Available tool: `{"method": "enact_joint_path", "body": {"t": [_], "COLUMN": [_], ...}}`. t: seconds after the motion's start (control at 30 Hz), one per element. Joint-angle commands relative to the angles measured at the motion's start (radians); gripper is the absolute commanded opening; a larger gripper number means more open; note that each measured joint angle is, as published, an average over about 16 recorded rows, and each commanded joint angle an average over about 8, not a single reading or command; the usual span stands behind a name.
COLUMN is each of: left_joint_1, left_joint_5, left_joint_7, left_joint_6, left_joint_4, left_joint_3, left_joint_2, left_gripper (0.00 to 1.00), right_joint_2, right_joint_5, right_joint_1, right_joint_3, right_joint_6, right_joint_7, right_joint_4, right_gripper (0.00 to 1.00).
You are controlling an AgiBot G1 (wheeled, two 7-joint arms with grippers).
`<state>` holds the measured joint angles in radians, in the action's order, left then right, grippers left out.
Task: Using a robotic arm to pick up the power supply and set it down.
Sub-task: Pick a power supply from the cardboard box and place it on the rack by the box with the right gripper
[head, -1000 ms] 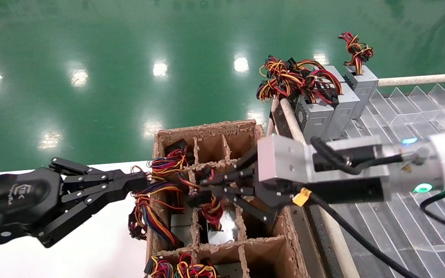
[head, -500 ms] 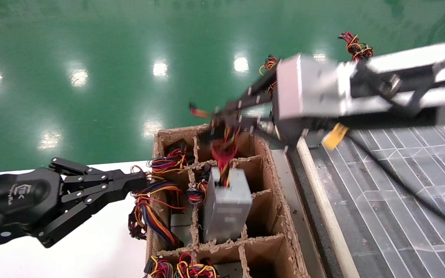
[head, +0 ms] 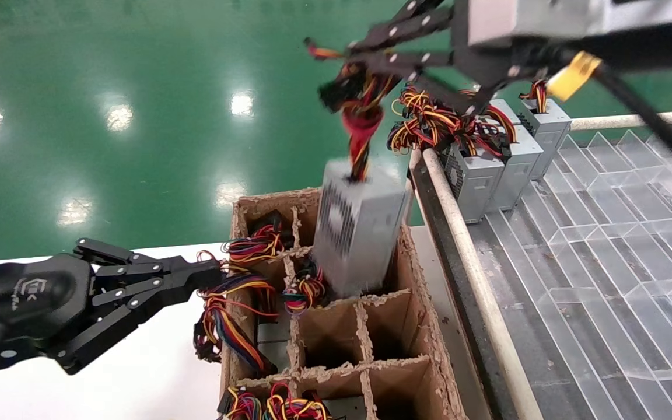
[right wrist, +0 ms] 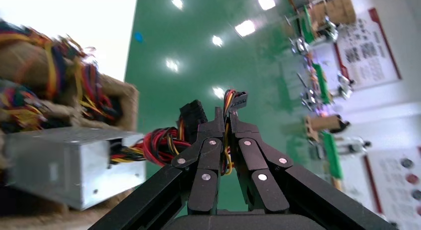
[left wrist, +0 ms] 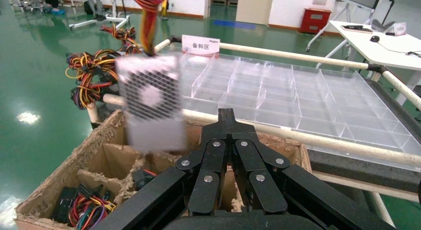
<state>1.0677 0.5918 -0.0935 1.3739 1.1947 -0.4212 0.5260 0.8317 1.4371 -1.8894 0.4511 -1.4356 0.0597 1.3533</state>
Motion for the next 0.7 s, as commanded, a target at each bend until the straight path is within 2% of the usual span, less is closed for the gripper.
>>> {"method": "enact_joint_path", "body": {"t": [0.03,0.37,0.7], "left_joint_1": [0.000,0.000,0.000], "left_joint_5": [0.000,0.000,0.000], "left_joint_7": [0.000,0.000,0.000], "left_joint_6": [0.000,0.000,0.000], "left_joint_4": [0.000,0.000,0.000], "left_joint_3": [0.000,0.000,0.000], "left_joint_2": [0.000,0.000,0.000], "left_gripper": [0.00,0.00,0.00], "right_joint_2": [-0.007,-0.073,-0.196], "right_joint_5": [0.012,0.053,0.079], "right_joint_1": [-0.013,-0.055,-0.071], "right_joint_3": [-0.003,-0.022,-0.033], "right_joint_6": [0.006,0.006,-0.044], "right_joint_7": [-0.004,0.005,0.061], "right_joint_4": [0.000,0.004,0.005], "right_gripper": [0.00,0.00,0.00]}}
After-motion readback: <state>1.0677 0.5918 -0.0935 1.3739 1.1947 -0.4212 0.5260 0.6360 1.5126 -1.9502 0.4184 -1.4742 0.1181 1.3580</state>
